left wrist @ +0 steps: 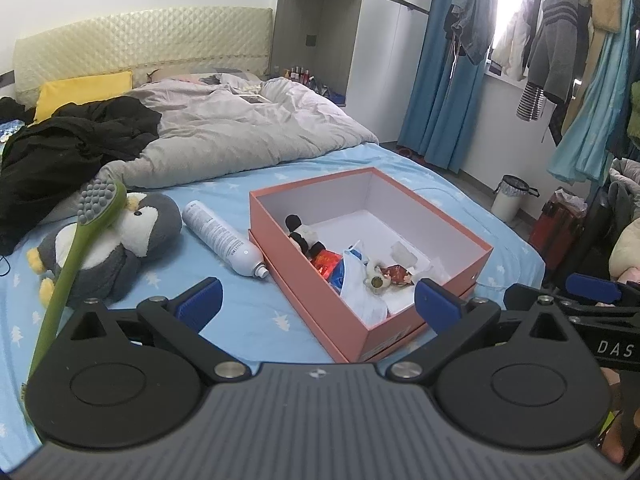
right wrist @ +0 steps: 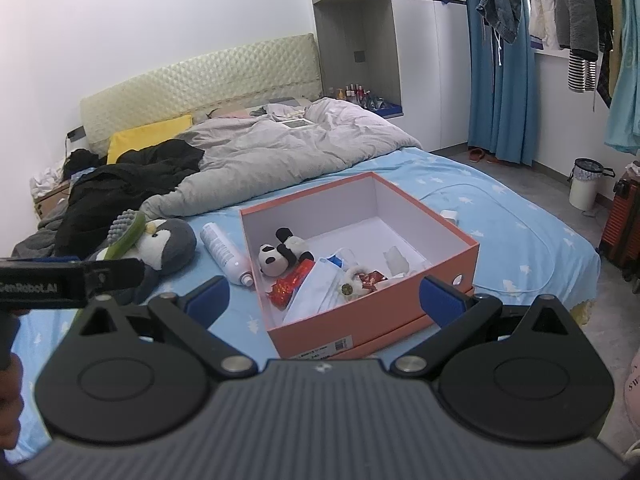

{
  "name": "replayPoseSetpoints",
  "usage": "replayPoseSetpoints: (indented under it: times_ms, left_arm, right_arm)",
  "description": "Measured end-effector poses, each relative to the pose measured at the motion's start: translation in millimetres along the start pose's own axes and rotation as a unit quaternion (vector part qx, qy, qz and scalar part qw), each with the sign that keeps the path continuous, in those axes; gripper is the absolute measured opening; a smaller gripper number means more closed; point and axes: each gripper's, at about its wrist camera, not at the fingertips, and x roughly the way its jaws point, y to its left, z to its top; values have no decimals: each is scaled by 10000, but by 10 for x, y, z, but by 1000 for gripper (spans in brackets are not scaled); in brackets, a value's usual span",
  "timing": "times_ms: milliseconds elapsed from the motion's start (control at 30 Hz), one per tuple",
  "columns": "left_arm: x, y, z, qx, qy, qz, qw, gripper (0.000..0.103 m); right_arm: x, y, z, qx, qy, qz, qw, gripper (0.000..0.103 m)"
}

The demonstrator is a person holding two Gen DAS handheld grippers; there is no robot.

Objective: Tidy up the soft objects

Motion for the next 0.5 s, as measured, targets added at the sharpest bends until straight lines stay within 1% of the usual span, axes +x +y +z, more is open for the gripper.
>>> replayPoseSetpoints:
  times_ms: [500]
  left_arm:
    - [-17, 12, -16, -80, 7, -55, 10000, 103]
  right_arm:
    - [9, 16, -23, 4, 31, -25, 10000, 103]
